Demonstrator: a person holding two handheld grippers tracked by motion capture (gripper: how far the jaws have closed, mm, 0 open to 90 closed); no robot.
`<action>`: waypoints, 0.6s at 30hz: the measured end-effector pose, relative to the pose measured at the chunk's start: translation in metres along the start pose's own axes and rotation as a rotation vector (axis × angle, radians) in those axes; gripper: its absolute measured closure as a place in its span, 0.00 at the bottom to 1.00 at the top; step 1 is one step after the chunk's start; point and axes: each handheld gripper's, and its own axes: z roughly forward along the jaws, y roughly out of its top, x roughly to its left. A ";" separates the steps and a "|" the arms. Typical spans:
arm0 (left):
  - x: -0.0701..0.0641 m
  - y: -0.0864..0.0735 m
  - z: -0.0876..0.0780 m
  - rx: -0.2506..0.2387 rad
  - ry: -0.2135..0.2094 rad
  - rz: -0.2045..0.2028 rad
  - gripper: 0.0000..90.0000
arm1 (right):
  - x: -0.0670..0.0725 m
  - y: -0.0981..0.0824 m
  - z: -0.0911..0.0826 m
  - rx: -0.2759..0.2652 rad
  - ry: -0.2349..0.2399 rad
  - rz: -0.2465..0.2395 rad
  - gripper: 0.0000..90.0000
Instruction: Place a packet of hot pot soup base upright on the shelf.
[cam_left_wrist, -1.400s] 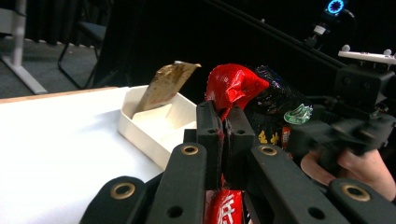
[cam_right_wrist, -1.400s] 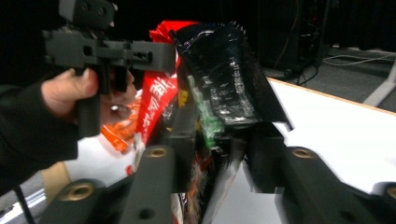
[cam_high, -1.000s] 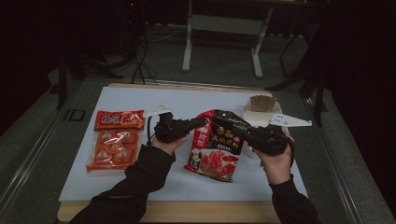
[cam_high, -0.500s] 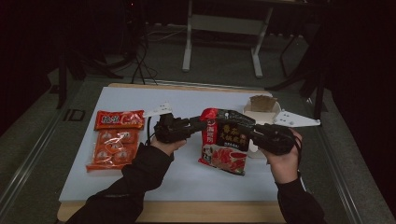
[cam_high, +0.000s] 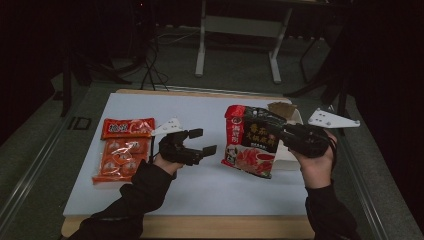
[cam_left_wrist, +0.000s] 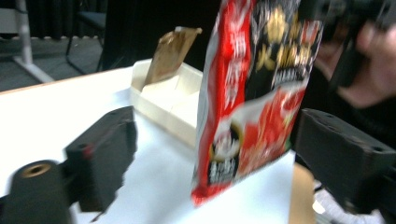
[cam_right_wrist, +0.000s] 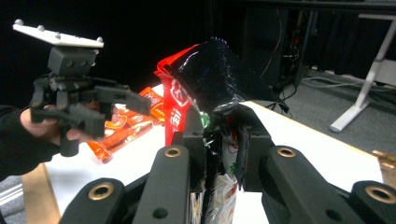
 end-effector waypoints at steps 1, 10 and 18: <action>-0.001 -0.002 -0.001 0.010 0.002 0.002 0.04 | -0.001 0.001 -0.001 -0.003 -0.002 -0.002 0.85; -0.008 -0.019 -0.020 0.064 0.061 0.007 0.02 | -0.013 0.009 -0.010 -0.036 -0.032 0.008 0.86; -0.008 -0.044 -0.036 0.088 0.109 0.005 0.02 | -0.040 0.022 -0.029 -0.095 -0.106 0.010 0.86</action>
